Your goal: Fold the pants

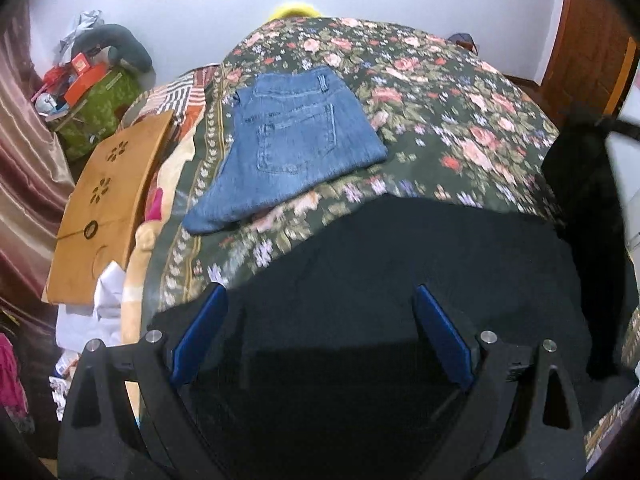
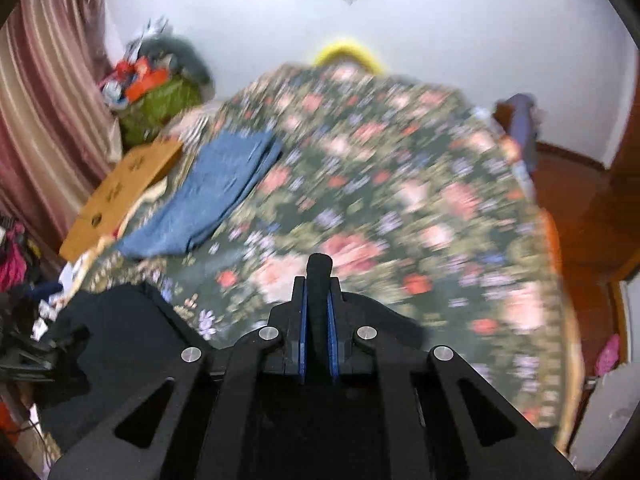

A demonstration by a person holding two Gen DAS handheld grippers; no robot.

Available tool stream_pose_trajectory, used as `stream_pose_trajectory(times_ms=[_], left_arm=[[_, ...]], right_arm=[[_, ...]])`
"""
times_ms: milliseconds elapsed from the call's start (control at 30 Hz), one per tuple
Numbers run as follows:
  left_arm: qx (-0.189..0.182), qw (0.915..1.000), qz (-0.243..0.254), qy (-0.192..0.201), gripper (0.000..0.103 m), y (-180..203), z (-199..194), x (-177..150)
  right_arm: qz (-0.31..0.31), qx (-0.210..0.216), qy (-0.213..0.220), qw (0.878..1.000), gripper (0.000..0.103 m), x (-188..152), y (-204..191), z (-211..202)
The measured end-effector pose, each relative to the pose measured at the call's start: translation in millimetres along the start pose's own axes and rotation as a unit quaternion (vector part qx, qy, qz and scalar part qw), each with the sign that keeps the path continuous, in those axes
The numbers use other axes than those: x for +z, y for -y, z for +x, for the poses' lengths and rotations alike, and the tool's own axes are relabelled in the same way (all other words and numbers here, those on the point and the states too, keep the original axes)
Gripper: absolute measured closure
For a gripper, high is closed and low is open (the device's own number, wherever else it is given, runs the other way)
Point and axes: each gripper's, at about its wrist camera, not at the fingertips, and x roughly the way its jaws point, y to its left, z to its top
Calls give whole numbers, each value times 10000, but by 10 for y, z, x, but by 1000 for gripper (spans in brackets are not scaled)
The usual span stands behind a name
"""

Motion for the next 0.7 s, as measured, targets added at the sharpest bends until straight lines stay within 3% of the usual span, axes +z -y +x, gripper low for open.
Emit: stream_pose_trajectory(times_ms=[267,400,500,700], left_arm=[[32,9996,247,-132,8,326,-172,-208],[-35,9989,414,-208,8,560,-238,-294],[-43,9980,601,-214,8,718,-262,-367],[-131,9958,807,-405,8,947,-213,-502]], right_arm=[[321,-737,851,9931,96,-84,657,-1247],[349,-1011,989,9893,96,-331,877,-1625],[341,-1171,791,9894,96,-639,960,-1626],[725,-1360,-262,9877,96,-1514,1206,-1099]])
